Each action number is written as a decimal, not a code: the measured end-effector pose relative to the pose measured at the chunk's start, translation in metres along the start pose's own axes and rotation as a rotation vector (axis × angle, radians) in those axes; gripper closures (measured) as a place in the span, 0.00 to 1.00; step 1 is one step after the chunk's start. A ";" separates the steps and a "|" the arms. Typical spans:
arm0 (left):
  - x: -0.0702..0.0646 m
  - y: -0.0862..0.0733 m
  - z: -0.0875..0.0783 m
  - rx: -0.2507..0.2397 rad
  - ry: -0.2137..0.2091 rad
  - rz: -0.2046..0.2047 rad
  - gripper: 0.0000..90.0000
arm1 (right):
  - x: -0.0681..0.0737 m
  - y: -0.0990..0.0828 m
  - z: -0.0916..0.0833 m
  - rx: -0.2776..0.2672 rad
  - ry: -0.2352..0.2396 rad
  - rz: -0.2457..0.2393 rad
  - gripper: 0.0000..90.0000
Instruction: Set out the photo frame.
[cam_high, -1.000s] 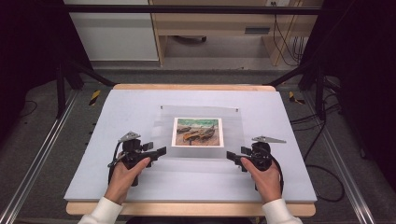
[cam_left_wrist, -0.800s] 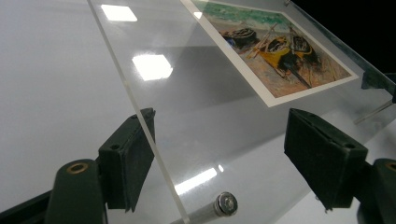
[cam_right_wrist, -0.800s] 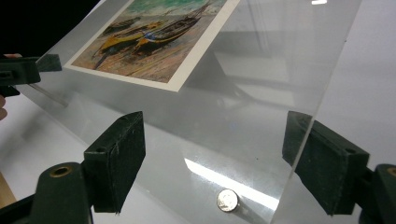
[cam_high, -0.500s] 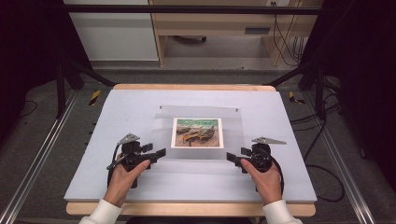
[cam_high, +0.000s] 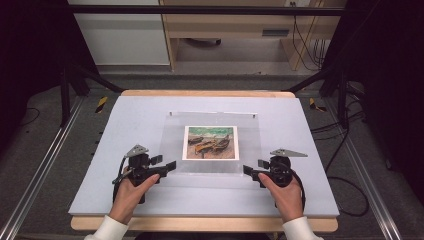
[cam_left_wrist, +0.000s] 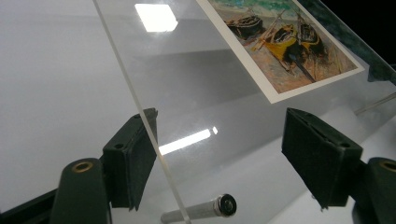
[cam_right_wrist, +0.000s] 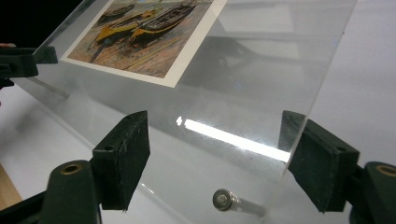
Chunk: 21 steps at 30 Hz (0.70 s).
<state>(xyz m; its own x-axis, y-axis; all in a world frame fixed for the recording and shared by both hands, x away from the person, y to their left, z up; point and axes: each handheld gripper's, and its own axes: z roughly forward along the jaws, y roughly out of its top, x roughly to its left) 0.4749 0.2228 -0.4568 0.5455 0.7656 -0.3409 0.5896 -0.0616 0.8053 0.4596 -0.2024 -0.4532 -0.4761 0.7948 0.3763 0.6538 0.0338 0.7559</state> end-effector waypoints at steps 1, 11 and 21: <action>0.000 0.000 0.000 0.000 0.000 0.002 0.30 | 0.000 0.000 0.000 -0.002 0.001 -0.008 0.30; -0.002 -0.002 -0.003 0.004 0.005 0.011 0.30 | 0.002 -0.003 -0.003 -0.003 -0.003 -0.020 0.31; -0.003 -0.004 -0.007 0.004 0.001 0.015 0.34 | 0.004 -0.005 -0.006 -0.004 -0.007 -0.043 0.32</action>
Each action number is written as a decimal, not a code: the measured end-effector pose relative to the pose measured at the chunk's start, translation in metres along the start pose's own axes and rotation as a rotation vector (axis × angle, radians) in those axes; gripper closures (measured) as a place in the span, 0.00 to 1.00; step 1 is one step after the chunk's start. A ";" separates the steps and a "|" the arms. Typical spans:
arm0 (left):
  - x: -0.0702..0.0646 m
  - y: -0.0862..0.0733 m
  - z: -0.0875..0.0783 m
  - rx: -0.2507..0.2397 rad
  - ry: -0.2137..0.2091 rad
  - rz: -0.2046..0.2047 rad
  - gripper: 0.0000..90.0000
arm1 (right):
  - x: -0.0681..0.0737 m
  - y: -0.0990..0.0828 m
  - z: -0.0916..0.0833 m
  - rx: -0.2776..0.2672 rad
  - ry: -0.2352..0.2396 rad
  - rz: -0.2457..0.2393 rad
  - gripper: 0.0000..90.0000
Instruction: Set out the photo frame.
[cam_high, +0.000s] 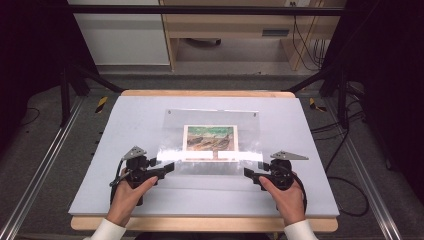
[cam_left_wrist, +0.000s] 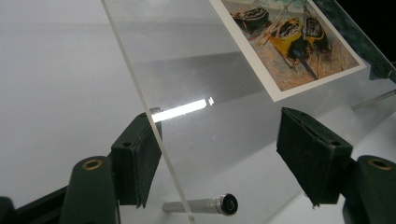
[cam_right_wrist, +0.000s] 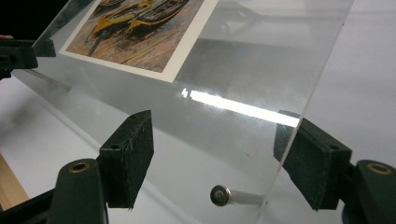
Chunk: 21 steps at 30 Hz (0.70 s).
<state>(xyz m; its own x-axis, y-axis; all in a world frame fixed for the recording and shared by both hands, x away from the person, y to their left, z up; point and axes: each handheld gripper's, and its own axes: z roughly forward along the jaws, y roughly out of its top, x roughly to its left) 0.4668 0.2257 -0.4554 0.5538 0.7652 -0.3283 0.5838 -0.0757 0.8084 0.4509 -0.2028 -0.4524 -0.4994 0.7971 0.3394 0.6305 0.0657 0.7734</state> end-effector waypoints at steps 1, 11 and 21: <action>0.000 0.000 0.000 0.000 0.001 0.002 0.34 | 0.000 0.000 0.000 0.001 -0.001 -0.002 0.32; -0.003 -0.002 -0.003 0.003 0.010 0.019 0.35 | 0.003 -0.002 -0.003 0.007 -0.007 -0.026 0.34; -0.006 -0.005 -0.007 0.001 0.019 0.035 0.36 | 0.006 -0.006 -0.007 0.007 -0.014 -0.044 0.37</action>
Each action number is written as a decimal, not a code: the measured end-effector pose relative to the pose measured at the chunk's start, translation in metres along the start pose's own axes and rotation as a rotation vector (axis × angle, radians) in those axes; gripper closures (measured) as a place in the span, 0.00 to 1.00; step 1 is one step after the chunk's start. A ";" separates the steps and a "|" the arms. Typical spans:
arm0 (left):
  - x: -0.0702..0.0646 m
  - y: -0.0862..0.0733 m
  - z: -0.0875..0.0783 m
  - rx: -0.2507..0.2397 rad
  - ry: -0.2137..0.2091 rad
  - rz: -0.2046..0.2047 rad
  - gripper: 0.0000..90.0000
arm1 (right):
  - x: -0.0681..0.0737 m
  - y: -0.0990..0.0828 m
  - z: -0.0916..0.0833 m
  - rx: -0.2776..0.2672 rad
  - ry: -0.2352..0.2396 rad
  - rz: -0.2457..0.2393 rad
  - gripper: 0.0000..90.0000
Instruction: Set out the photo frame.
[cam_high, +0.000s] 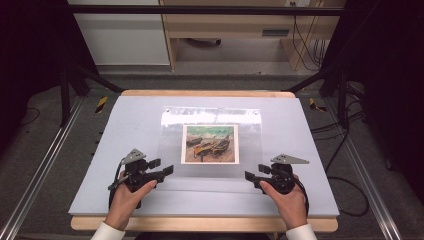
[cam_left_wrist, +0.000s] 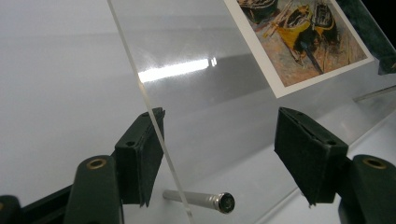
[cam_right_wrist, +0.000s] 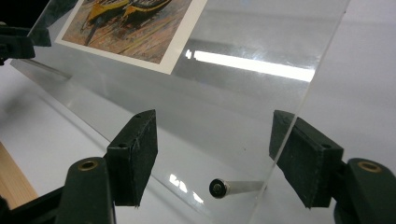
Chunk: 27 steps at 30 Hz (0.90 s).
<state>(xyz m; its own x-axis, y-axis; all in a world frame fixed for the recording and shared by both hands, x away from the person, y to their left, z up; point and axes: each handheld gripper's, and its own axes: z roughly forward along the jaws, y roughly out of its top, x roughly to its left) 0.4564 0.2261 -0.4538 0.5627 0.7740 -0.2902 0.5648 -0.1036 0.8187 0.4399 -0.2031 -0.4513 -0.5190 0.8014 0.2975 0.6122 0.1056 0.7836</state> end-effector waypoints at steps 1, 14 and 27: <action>0.000 0.000 0.000 0.000 0.001 0.001 0.36 | 0.000 0.000 -0.001 0.002 0.000 0.000 0.37; -0.003 -0.004 -0.005 0.004 0.006 0.014 0.40 | 0.003 -0.006 -0.005 -0.001 -0.008 -0.013 0.41; -0.006 -0.008 -0.011 0.008 0.013 0.032 0.44 | 0.008 -0.010 -0.010 0.007 -0.025 -0.038 0.44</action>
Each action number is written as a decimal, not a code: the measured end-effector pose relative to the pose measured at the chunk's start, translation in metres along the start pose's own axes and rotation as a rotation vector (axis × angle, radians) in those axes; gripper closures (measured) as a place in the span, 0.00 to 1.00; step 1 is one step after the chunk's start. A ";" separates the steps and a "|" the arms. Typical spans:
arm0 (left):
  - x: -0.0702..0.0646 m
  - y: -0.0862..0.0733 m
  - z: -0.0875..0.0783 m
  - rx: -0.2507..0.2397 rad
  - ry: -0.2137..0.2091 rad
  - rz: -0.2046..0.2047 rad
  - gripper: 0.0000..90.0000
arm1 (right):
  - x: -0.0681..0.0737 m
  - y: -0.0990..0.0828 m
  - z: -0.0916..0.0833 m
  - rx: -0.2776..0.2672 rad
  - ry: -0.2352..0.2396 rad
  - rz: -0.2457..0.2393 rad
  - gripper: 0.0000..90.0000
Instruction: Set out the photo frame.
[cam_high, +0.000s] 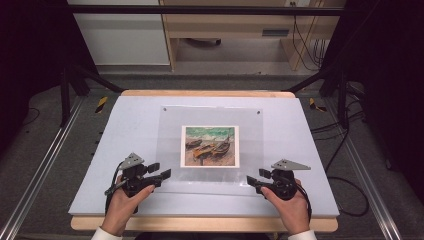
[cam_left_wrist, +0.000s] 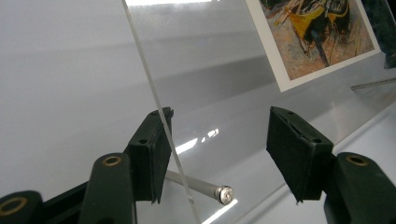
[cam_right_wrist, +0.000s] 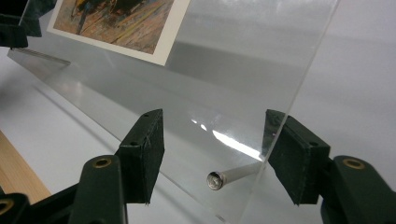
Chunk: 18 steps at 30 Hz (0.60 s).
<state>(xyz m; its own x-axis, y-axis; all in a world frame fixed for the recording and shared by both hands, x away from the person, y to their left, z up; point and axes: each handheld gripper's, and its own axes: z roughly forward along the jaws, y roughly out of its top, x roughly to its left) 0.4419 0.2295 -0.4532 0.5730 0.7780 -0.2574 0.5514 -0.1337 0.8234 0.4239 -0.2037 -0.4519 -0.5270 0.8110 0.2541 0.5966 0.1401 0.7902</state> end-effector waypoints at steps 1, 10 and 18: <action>-0.001 0.000 -0.001 0.003 0.001 0.004 0.44 | 0.000 -0.001 0.000 -0.001 0.000 -0.004 0.44; -0.001 -0.002 -0.004 0.009 0.000 0.013 0.47 | 0.002 -0.003 -0.003 0.005 -0.006 -0.014 0.47; -0.002 -0.005 -0.006 0.004 -0.003 0.013 0.50 | 0.003 -0.006 -0.005 0.011 -0.013 -0.020 0.50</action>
<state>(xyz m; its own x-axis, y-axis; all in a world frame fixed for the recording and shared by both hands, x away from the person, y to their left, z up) 0.4345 0.2324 -0.4540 0.5821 0.7744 -0.2479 0.5459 -0.1463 0.8250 0.4154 -0.2049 -0.4528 -0.5310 0.8152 0.2312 0.5927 0.1624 0.7889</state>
